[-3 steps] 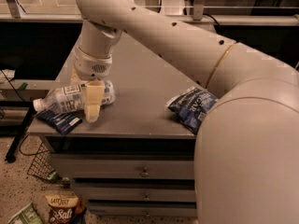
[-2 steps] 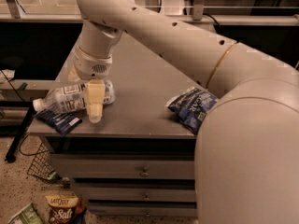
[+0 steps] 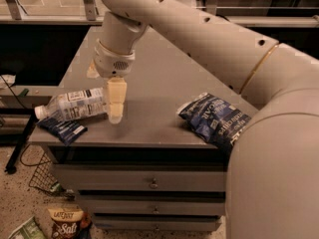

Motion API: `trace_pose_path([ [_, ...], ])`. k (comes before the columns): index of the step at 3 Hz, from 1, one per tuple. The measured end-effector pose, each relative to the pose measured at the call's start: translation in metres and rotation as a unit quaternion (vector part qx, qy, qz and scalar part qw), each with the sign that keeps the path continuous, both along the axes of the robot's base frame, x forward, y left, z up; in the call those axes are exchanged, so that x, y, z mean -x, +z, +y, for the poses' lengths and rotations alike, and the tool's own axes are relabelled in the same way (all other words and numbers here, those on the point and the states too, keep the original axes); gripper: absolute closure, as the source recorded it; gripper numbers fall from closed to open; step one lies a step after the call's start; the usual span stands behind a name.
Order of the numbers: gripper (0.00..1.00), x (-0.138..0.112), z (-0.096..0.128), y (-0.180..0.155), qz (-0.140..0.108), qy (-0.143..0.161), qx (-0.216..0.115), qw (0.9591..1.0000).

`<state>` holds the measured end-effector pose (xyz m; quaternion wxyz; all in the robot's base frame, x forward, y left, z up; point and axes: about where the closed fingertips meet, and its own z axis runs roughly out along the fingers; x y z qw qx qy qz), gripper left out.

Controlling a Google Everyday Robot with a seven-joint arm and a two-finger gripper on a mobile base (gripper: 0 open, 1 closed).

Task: Move blue plastic bottle near rxbar blueberry

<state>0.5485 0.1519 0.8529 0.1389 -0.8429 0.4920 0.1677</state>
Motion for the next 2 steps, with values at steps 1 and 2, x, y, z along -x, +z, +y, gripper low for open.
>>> trace_pose_path([
  [1, 0.0, -0.006, -0.039, 0.011, -0.016, -0.044, -0.006, 0.9989],
  [2, 0.0, -0.009, -0.097, 0.029, -0.043, -0.122, -0.016, 0.9915],
])
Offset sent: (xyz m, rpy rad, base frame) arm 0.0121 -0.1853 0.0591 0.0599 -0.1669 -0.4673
